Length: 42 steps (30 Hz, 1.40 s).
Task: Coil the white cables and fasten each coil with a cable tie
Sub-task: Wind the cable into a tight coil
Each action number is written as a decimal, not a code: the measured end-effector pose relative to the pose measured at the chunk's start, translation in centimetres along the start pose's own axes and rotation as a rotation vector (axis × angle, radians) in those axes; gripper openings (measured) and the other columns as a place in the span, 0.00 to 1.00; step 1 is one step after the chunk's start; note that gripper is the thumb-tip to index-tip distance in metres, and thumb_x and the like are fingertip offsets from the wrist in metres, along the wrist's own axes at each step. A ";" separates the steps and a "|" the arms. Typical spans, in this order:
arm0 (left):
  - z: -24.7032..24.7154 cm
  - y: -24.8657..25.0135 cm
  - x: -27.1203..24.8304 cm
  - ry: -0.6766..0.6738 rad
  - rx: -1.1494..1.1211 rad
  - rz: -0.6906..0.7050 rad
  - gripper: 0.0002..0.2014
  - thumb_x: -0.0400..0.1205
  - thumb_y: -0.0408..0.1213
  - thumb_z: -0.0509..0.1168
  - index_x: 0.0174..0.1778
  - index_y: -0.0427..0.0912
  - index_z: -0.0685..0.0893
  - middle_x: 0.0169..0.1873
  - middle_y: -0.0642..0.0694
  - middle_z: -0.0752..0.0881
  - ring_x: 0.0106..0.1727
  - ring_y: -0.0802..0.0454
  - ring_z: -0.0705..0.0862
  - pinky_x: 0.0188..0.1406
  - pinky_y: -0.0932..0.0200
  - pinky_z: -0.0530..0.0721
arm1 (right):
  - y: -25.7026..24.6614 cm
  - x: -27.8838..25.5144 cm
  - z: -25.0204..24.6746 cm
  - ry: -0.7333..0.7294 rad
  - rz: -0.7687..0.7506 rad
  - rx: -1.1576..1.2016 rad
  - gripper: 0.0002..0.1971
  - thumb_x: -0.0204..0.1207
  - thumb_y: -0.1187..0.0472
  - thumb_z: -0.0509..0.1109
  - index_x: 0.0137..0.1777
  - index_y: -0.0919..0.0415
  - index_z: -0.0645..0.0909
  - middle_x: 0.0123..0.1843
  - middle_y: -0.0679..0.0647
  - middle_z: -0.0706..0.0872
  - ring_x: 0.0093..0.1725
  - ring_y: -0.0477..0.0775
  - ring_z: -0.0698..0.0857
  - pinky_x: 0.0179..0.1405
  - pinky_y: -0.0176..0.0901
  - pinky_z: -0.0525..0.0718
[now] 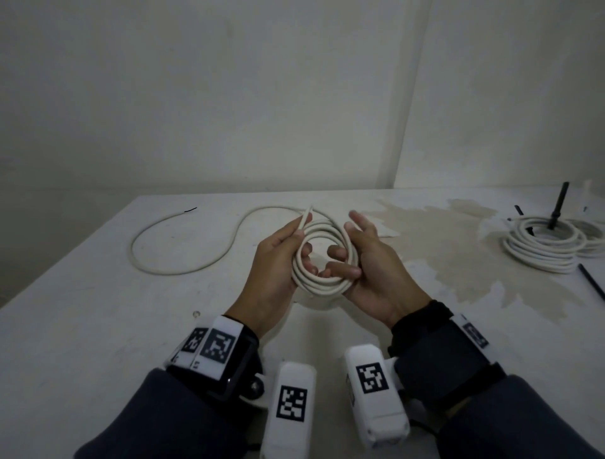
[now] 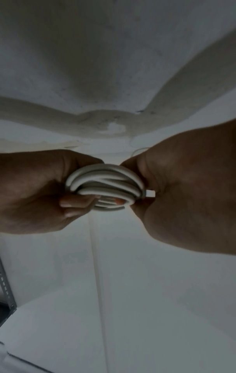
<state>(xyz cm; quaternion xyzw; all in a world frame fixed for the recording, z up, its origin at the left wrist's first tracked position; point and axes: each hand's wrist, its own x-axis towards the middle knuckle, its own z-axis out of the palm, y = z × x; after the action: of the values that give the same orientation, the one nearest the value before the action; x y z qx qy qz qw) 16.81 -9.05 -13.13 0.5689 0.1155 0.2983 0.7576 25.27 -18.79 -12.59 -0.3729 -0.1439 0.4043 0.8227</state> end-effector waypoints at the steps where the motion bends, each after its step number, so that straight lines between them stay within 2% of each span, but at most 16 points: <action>1: 0.1 0.0 0.0 0.003 0.026 0.002 0.16 0.87 0.28 0.53 0.54 0.43 0.86 0.23 0.54 0.80 0.26 0.59 0.75 0.25 0.67 0.75 | 0.0 -0.1 0.0 0.001 -0.039 -0.028 0.10 0.87 0.60 0.54 0.60 0.52 0.76 0.23 0.51 0.75 0.15 0.42 0.67 0.28 0.34 0.61; 4: 0.1 0.2 0.0 0.021 0.098 -0.003 0.13 0.85 0.35 0.57 0.50 0.39 0.88 0.21 0.54 0.76 0.23 0.58 0.71 0.22 0.63 0.71 | 0.1 -0.3 0.2 -0.047 -0.075 -0.062 0.12 0.86 0.62 0.53 0.56 0.60 0.79 0.24 0.51 0.76 0.15 0.41 0.68 0.23 0.33 0.59; 7: -0.1 0.4 0.0 0.065 0.112 -0.036 0.13 0.83 0.40 0.63 0.45 0.36 0.88 0.21 0.50 0.75 0.21 0.55 0.72 0.23 0.61 0.73 | 0.3 -0.3 0.3 -0.078 -0.030 -0.024 0.09 0.77 0.58 0.62 0.49 0.62 0.81 0.24 0.53 0.70 0.14 0.44 0.63 0.22 0.36 0.56; 9: -0.2 0.3 0.0 0.053 0.088 -0.041 0.14 0.82 0.37 0.61 0.52 0.30 0.87 0.29 0.41 0.82 0.28 0.48 0.78 0.27 0.59 0.77 | 0.3 -0.2 0.1 -0.076 -0.020 -0.016 0.11 0.74 0.53 0.66 0.48 0.61 0.81 0.23 0.52 0.69 0.13 0.44 0.61 0.21 0.34 0.57; 11: -0.4 0.2 -0.1 0.016 0.042 -0.050 0.15 0.82 0.33 0.59 0.56 0.29 0.86 0.41 0.31 0.84 0.35 0.42 0.79 0.30 0.58 0.78 | 0.3 -0.3 0.0 -0.070 -0.050 -0.084 0.07 0.80 0.57 0.64 0.49 0.61 0.80 0.21 0.50 0.70 0.13 0.42 0.63 0.17 0.33 0.64; 12: -0.4 0.2 -0.1 -0.001 0.027 -0.057 0.15 0.82 0.32 0.58 0.56 0.29 0.86 0.42 0.31 0.83 0.34 0.42 0.78 0.28 0.59 0.77 | 0.4 -0.3 0.0 -0.065 -0.063 -0.121 0.06 0.81 0.60 0.63 0.49 0.61 0.79 0.21 0.49 0.71 0.13 0.40 0.64 0.16 0.32 0.65; 15: -0.3 0.2 0.0 -0.005 0.032 -0.071 0.14 0.84 0.34 0.56 0.53 0.32 0.85 0.33 0.39 0.78 0.22 0.53 0.71 0.17 0.65 0.71 | 0.8 -0.2 0.0 -0.073 -0.055 -0.118 0.05 0.82 0.63 0.62 0.48 0.60 0.79 0.21 0.49 0.70 0.13 0.41 0.63 0.17 0.33 0.63; 17: 0.0 0.3 0.1 0.011 0.042 -0.064 0.14 0.84 0.32 0.53 0.52 0.34 0.85 0.30 0.43 0.76 0.19 0.57 0.68 0.14 0.67 0.68 | 1.0 0.0 -0.2 -0.089 -0.048 -0.083 0.06 0.81 0.62 0.62 0.47 0.59 0.80 0.22 0.50 0.68 0.13 0.42 0.62 0.19 0.35 0.61; 20: 0.3 0.5 -0.1 0.056 0.047 -0.040 0.14 0.83 0.32 0.53 0.51 0.35 0.85 0.27 0.46 0.76 0.17 0.59 0.68 0.13 0.67 0.66 | 1.2 0.2 -0.3 -0.151 -0.036 -0.018 0.09 0.79 0.62 0.62 0.43 0.59 0.83 0.21 0.50 0.68 0.12 0.43 0.60 0.23 0.37 0.57; 24: 0.5 0.5 -0.1 0.051 0.083 -0.021 0.13 0.83 0.37 0.57 0.51 0.35 0.86 0.25 0.48 0.76 0.18 0.57 0.66 0.14 0.67 0.65 | 1.2 0.4 -0.5 -0.149 -0.012 0.024 0.07 0.78 0.63 0.60 0.42 0.58 0.79 0.19 0.50 0.68 0.11 0.44 0.59 0.28 0.40 0.52; 27: 0.4 0.7 -0.2 0.035 0.124 -0.009 0.12 0.83 0.35 0.57 0.45 0.38 0.87 0.22 0.48 0.78 0.15 0.58 0.68 0.14 0.67 0.65 | 1.2 0.7 -0.7 -0.147 0.037 0.043 0.09 0.79 0.64 0.59 0.39 0.58 0.79 0.19 0.50 0.66 0.11 0.45 0.58 0.24 0.36 0.55; 30: 0.3 0.7 -0.2 0.040 0.180 0.020 0.15 0.85 0.39 0.59 0.36 0.40 0.85 0.19 0.51 0.77 0.14 0.58 0.69 0.13 0.67 0.66 | 1.2 0.7 -0.6 -0.171 0.055 0.026 0.12 0.80 0.64 0.57 0.38 0.58 0.80 0.20 0.50 0.67 0.10 0.45 0.58 0.18 0.33 0.65; 33: 0.0 0.7 0.0 0.066 0.274 0.061 0.14 0.85 0.39 0.62 0.36 0.42 0.87 0.19 0.53 0.74 0.15 0.58 0.67 0.15 0.67 0.67 | 1.3 0.3 -0.3 -0.156 0.011 -0.078 0.13 0.82 0.65 0.54 0.44 0.56 0.80 0.21 0.51 0.67 0.12 0.45 0.58 0.21 0.36 0.69; 36: -0.3 0.6 0.1 0.053 0.345 0.082 0.12 0.85 0.34 0.60 0.43 0.40 0.89 0.20 0.53 0.75 0.15 0.58 0.67 0.15 0.67 0.68 | 1.2 0.0 -0.1 -0.129 -0.003 -0.162 0.15 0.84 0.65 0.54 0.62 0.49 0.77 0.24 0.52 0.69 0.14 0.45 0.59 0.29 0.43 0.65; 38: -0.5 0.6 0.2 0.028 0.446 0.111 0.13 0.86 0.35 0.58 0.48 0.39 0.89 0.17 0.58 0.77 0.15 0.60 0.69 0.16 0.66 0.70 | 1.2 0.1 -0.2 -0.114 -0.007 -0.203 0.19 0.85 0.64 0.54 0.69 0.43 0.74 0.25 0.52 0.70 0.15 0.44 0.62 0.32 0.44 0.67; 42: -0.9 0.7 0.5 0.010 0.620 0.231 0.13 0.88 0.37 0.56 0.47 0.42 0.86 0.18 0.61 0.79 0.17 0.63 0.74 0.21 0.63 0.72 | 1.6 0.4 -0.2 -0.072 -0.110 -0.385 0.13 0.86 0.61 0.59 0.68 0.53 0.75 0.39 0.57 0.80 0.27 0.49 0.77 0.31 0.43 0.81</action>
<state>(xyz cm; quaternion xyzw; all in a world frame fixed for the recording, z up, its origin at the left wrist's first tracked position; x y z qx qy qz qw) 16.50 -7.96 -12.69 0.7804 0.1392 0.3357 0.5089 24.69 -17.95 -13.94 -0.4999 -0.2680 0.3368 0.7516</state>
